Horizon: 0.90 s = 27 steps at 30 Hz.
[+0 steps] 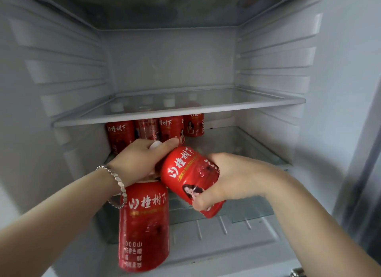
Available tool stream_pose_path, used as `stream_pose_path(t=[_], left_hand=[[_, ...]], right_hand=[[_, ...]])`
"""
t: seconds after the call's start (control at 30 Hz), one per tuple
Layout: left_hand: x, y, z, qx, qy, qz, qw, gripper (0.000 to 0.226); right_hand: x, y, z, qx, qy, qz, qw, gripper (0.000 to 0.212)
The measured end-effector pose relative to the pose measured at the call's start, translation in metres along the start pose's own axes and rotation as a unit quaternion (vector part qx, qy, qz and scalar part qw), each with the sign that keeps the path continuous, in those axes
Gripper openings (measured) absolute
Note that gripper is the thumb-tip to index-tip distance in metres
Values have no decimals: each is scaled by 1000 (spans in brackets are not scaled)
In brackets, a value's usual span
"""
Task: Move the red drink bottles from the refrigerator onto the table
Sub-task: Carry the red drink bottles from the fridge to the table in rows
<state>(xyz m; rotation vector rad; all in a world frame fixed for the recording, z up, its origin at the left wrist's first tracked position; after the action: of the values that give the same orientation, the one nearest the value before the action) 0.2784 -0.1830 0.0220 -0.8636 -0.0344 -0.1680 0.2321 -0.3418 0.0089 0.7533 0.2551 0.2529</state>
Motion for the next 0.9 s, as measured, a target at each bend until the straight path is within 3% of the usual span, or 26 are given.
stream_pose_path(t=[0.07,0.1,0.23,0.27,0.33,0.4,0.47,0.63,0.9], left_hand=[[-3,6,6,22,-18,25,999,45],[-5,8,9,42,-25,28,998,47],[-12,10,13,139,-24,11,990,47],[-13,11,15,154,-27,10,988,46],[-15,14,18,165,-40,16,985,47],[-16,17,22,166,-59,28,984,49],[-17,20,23,171,-68,37,982,53],[-17,25,23,175,-68,37,982,49],[-19,27,29,202,-73,25,976,55]], right_hand=[[6,1,-1,33,76,4,997,46],[14,1,2,62,76,9,995,43],[85,-19,21,190,-153,3,970,39],[105,-24,18,245,-161,4,956,38],[139,-30,9,310,-140,-5,940,58],[159,-28,7,310,-147,3,939,83],[173,-19,4,311,-154,19,938,95],[184,-10,5,252,-267,26,930,89],[111,-6,-12,178,-236,21,955,102]])
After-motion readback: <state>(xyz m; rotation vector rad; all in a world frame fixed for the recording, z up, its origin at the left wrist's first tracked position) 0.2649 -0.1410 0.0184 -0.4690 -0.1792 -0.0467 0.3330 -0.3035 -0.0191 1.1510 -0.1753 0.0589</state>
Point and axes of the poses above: each hand's wrist, its own x-axis towards the middle knuckle, its own z-axis out of the back of the hand, y = z × x, the point moved 4 cm from there along x, towards the middle knuckle, and after that the axes turned 7 degrees about x, right-handed, at the moved point
